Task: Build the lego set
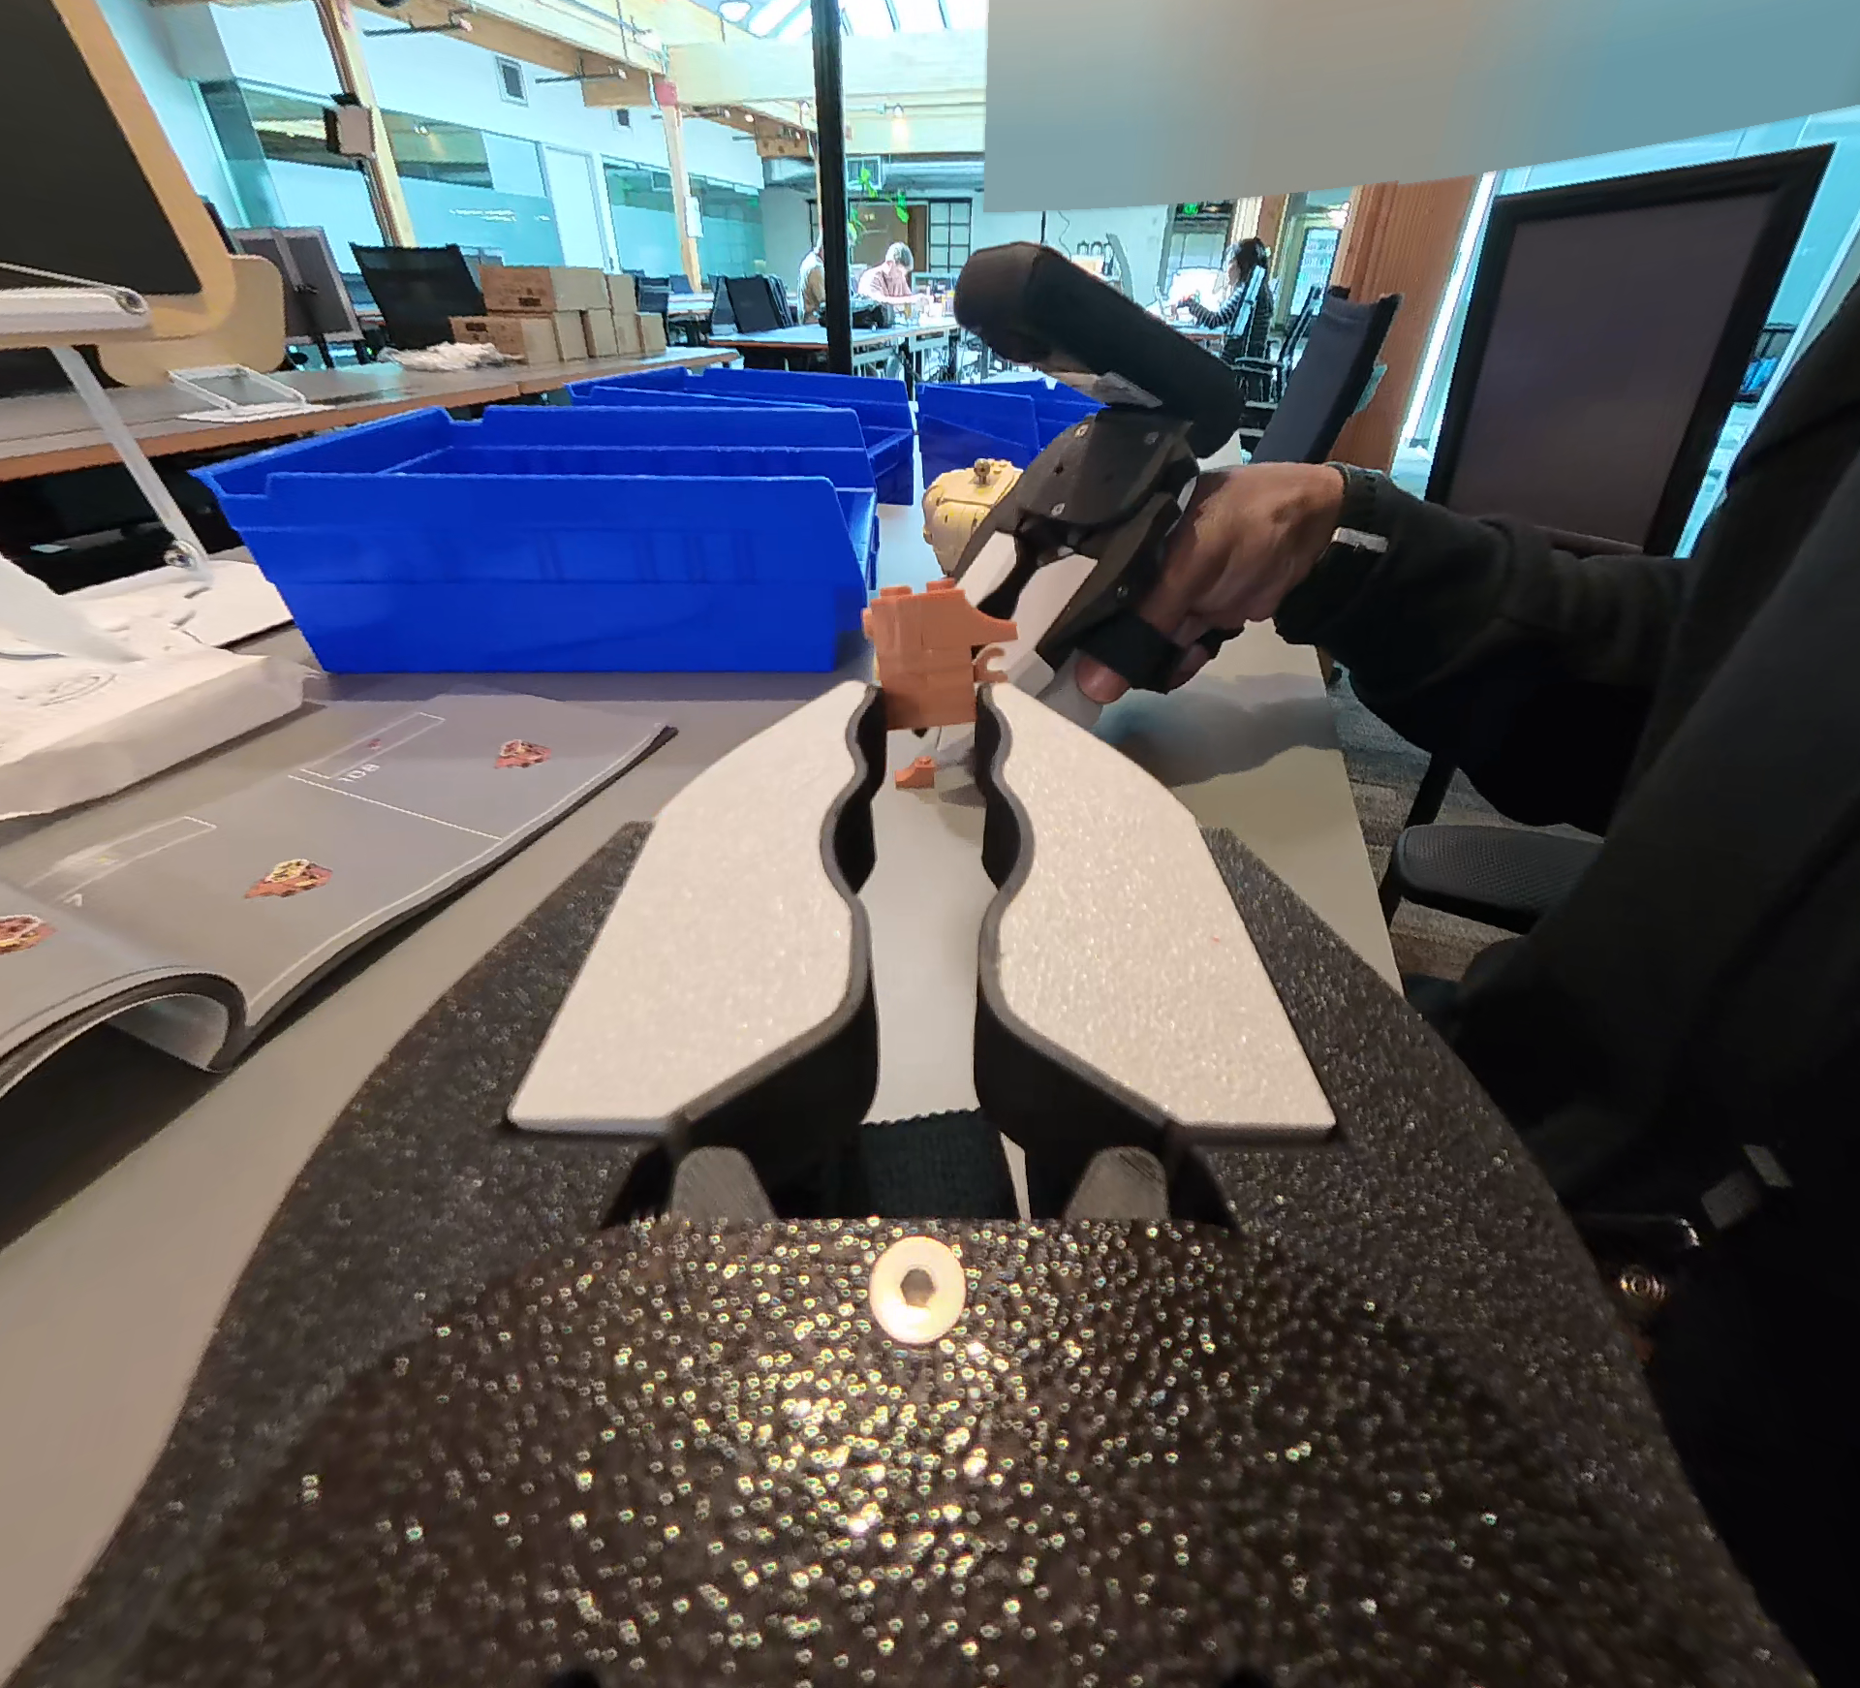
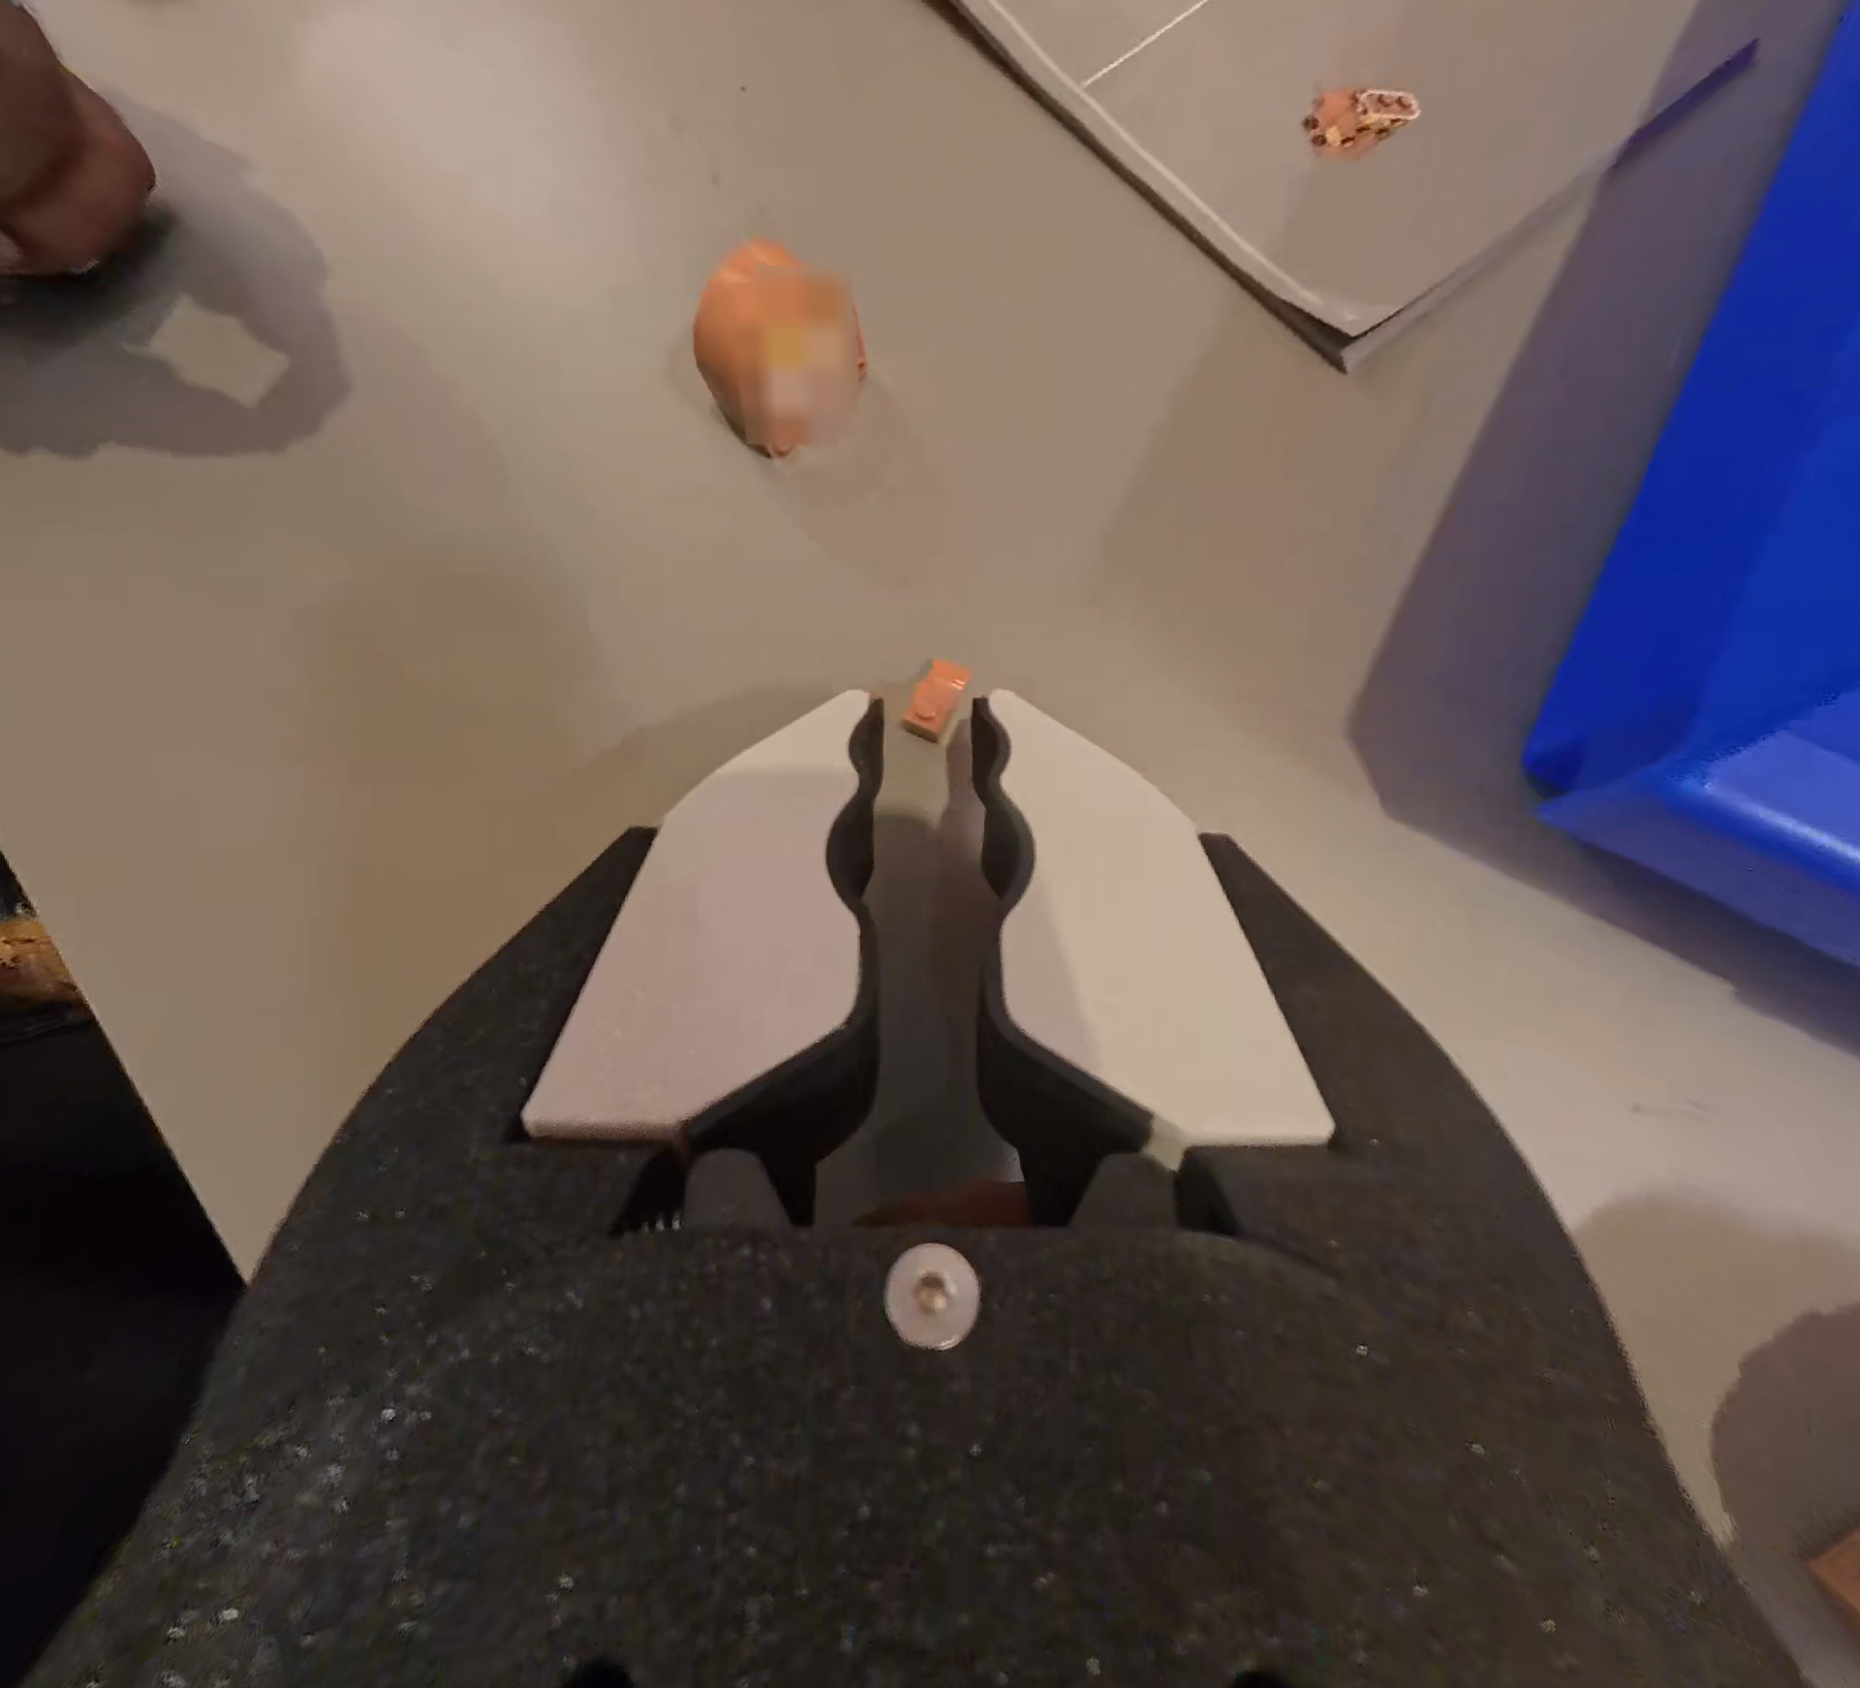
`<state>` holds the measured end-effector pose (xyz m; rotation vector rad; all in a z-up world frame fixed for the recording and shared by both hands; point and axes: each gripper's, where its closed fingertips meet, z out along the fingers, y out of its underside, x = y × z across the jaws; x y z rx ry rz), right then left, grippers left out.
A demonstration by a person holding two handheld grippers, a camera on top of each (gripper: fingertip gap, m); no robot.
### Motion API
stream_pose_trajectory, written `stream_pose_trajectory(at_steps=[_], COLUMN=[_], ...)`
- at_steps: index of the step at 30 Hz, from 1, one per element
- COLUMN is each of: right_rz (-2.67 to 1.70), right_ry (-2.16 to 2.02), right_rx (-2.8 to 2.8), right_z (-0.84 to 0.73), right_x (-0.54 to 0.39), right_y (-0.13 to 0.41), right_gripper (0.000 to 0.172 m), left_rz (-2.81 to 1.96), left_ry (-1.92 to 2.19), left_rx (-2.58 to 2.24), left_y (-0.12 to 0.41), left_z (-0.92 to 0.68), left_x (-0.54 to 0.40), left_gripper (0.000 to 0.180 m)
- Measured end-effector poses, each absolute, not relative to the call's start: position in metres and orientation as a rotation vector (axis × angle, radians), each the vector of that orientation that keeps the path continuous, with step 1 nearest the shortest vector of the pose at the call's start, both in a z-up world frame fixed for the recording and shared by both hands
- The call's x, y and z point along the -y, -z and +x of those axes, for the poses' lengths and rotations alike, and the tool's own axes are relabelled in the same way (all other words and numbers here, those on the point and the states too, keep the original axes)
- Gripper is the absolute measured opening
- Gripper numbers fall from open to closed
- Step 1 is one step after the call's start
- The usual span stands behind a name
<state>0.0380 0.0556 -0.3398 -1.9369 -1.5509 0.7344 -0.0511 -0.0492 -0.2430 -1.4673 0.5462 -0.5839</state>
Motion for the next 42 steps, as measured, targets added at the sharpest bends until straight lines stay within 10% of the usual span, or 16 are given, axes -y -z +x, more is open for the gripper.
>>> stream_pose_trajectory(at_steps=[14,22,42], right_rz=[-1.237,-1.645,-1.663], right_ry=[-0.442,-0.433,-0.687], right_rx=[2.255,1.972,1.813], right_z=[0.018,0.030,0.000], right_x=[-0.052,-0.064,-0.057], right_y=[0.353,0.350,0.345], right_gripper=[0.008,0.031,0.012], left_rz=[-1.444,-1.427,-1.425], left_ry=[0.594,0.592,0.594], left_rx=[-0.551,-0.528,-0.515], left_y=[0.241,0.238,0.237], left_z=[-0.051,-0.054,-0.056], left_x=[0.052,0.053,0.055], left_gripper=[0.016,0.016,0.016])
